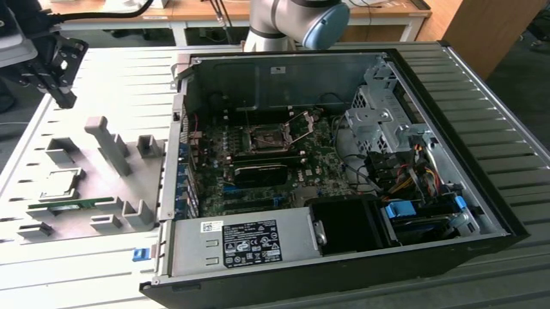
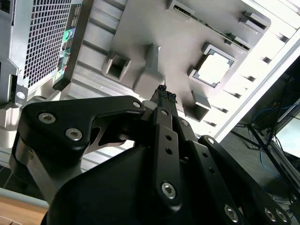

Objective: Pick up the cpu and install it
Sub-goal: 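Reach for the cpu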

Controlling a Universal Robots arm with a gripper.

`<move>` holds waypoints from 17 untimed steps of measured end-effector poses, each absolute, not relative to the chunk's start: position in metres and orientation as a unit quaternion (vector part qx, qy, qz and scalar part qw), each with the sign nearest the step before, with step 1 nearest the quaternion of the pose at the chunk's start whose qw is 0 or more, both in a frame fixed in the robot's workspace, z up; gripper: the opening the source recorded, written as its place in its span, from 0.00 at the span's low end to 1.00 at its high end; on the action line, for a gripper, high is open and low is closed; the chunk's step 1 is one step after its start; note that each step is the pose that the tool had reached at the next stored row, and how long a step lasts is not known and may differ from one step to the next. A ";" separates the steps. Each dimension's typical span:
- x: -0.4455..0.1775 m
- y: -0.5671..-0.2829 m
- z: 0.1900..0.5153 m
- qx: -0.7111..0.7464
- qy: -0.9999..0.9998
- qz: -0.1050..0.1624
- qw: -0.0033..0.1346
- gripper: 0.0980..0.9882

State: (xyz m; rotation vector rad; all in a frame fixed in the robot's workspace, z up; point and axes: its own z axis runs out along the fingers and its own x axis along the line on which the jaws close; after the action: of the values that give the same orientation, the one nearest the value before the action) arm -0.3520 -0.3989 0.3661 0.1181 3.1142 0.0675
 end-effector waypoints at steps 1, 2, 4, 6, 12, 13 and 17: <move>-0.355 -0.399 0.366 0.038 0.999 0.022 0.012 0.01; -0.357 -0.399 0.366 0.038 0.999 0.022 0.012 0.01; -0.362 -0.399 0.366 0.038 0.999 0.022 0.012 0.01; -0.368 -0.399 0.365 0.038 0.999 0.022 0.012 0.01; -0.385 -0.402 0.363 0.038 0.999 0.022 0.009 0.01; -0.388 -0.402 0.362 0.038 0.999 0.022 0.008 0.01; -0.401 -0.403 0.361 0.038 0.999 0.021 0.007 0.01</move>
State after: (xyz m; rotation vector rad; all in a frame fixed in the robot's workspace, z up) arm -0.4014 -0.4027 0.3608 0.1187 3.1241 0.0671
